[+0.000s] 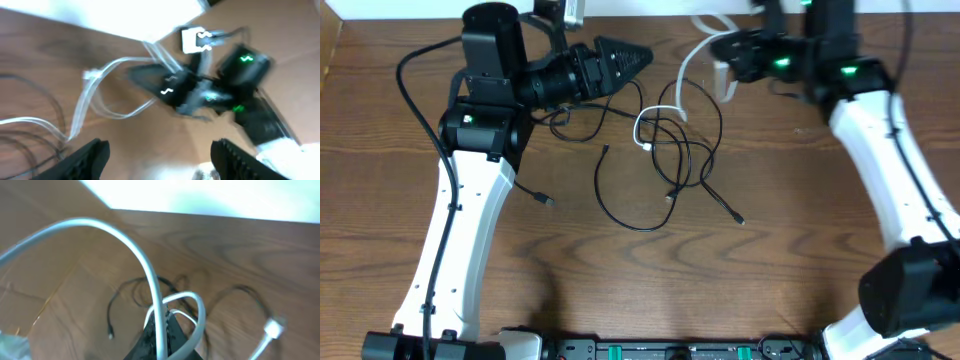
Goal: Untangle cables
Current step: 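Carry the white cable off the table to the upper right with the right gripper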
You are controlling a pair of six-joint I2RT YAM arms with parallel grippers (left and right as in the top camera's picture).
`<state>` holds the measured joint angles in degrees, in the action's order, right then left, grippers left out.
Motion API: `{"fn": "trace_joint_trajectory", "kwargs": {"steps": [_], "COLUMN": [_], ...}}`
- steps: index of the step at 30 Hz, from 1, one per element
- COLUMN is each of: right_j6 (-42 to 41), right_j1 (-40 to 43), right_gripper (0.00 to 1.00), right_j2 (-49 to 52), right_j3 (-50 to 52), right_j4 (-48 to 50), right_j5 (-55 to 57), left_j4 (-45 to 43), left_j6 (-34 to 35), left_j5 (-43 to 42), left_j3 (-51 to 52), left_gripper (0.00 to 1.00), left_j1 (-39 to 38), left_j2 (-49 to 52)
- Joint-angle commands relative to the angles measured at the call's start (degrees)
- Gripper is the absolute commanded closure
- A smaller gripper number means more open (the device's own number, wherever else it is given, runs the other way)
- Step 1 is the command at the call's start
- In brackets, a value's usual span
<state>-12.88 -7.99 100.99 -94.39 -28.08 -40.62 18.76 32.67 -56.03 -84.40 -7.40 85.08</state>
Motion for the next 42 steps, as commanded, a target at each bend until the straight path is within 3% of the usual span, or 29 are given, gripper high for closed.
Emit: {"fn": "trace_joint_trajectory", "kwargs": {"steps": [1,11,17,25,32,42], "right_j6": [0.2,0.7,0.5,1.1,6.6,8.7], "right_j1": [6.2,21.4,27.1,27.3,27.3,27.6], "right_gripper": [0.99,0.99,0.99,0.99,0.99,0.99], "right_j2": [-3.3,-3.3,-3.3,-2.7,1.1,12.4], "right_j3": [-7.3,-31.6,-33.9,-33.7,-33.7,-33.7], "right_j4": [-3.9,-17.6,-19.1,-22.9,-19.5,-6.1], "right_j5": [2.4,11.2,11.2,18.4,32.1,40.3], "left_j4": [4.8,17.9,20.2,20.5,21.0,21.0], "left_j6": [-8.0,-12.7,-12.8,-13.6,-13.6,-13.6], "left_j5": [11.6,30.6,35.6,36.2,36.2,36.2], "left_j3": [-1.2,-1.2,-1.2,-1.2,-1.2,-1.2], "left_gripper": [0.28,0.27,0.27,0.27,0.27,0.27], "left_j1": [0.0,0.0,0.0,0.0,0.0,0.0], "left_j2": [-0.1,-0.1,-0.1,-0.1,-0.1,-0.1]}}
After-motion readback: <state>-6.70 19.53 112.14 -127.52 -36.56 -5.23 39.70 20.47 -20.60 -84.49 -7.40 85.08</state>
